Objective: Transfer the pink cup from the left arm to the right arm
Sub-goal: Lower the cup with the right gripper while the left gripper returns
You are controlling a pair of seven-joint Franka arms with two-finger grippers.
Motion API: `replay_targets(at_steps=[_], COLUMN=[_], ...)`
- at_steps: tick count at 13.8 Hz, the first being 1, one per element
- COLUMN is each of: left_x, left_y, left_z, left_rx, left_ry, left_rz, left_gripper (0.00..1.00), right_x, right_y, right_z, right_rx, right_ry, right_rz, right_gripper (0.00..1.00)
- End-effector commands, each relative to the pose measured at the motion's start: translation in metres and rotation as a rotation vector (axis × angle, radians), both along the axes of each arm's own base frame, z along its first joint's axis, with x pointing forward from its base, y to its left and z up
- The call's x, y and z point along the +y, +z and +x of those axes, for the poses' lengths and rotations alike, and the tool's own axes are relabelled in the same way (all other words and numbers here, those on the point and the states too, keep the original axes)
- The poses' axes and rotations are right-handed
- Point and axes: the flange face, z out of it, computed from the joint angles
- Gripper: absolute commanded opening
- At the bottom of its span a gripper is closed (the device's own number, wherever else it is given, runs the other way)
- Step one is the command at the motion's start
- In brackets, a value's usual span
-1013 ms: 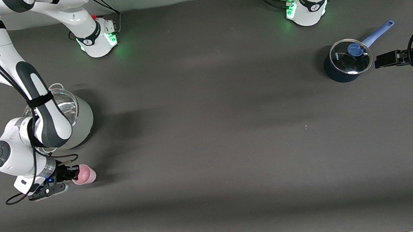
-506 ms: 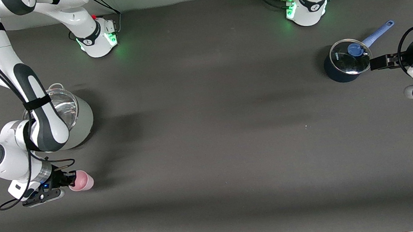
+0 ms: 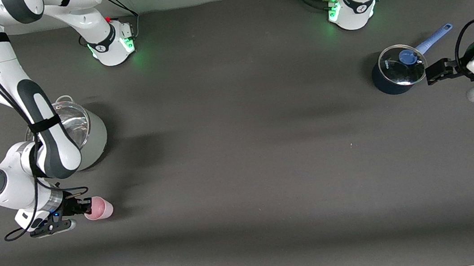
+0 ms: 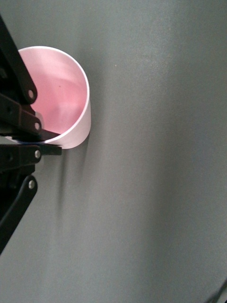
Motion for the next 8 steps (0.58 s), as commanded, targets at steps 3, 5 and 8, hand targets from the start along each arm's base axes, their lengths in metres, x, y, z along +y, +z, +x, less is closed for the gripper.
replay_targets(at_steps=[3, 5, 8], left_x=[-0.010, -0.013, -0.014], left_y=[0.000, 0.008, 0.012], left_z=[-0.017, -0.010, -0.009], left_rx=[-0.112, -0.125, -0.128], left_ry=[-0.039, -0.040, -0.039], left_rz=[-0.016, -0.023, -0.029], left_gripper=[1.00, 1.00, 1.00], right_x=[-0.002, -0.007, -0.012], right_y=[0.006, 0.006, 0.002], right_z=[0.009, 0.008, 0.007], right_rx=[-0.018, -0.018, -0.010], right_ry=[-0.009, -0.015, -0.024], right_rz=[0.019, 0.018, 0.019], right_gripper=[0.00, 0.12, 0.41])
